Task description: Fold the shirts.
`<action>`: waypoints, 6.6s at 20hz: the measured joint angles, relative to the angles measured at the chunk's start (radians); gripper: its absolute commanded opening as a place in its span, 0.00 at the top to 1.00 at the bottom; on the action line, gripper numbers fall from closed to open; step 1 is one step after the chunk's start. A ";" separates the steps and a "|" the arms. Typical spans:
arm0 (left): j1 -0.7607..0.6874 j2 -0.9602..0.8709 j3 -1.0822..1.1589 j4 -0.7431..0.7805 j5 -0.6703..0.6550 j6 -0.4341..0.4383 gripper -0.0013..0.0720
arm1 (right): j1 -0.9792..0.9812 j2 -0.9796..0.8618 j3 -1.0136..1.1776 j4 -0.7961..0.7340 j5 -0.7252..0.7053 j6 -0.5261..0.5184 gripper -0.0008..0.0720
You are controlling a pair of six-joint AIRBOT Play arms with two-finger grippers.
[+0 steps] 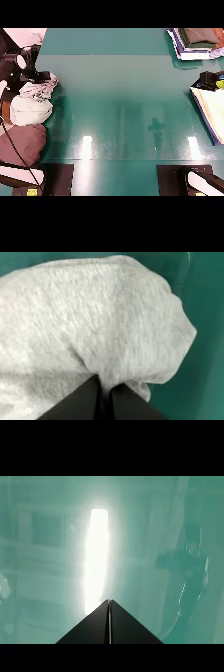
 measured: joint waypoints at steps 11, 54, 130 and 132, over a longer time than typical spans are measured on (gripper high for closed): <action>-0.277 0.481 0.309 -0.036 -0.233 0.081 0.95 | 0.000 0.000 0.367 0.007 -0.151 0.000 0.97; -0.480 0.399 -0.654 -0.539 0.098 0.224 0.95 | 0.128 -0.178 0.459 0.086 0.164 -0.001 0.97; -0.340 0.468 0.394 -0.111 -0.265 0.258 0.95 | 0.195 0.231 -0.142 -0.037 -0.047 0.115 0.98; -0.340 0.340 0.345 -0.123 -0.267 0.259 0.95 | 0.195 0.156 -0.197 -0.034 -0.095 0.121 0.98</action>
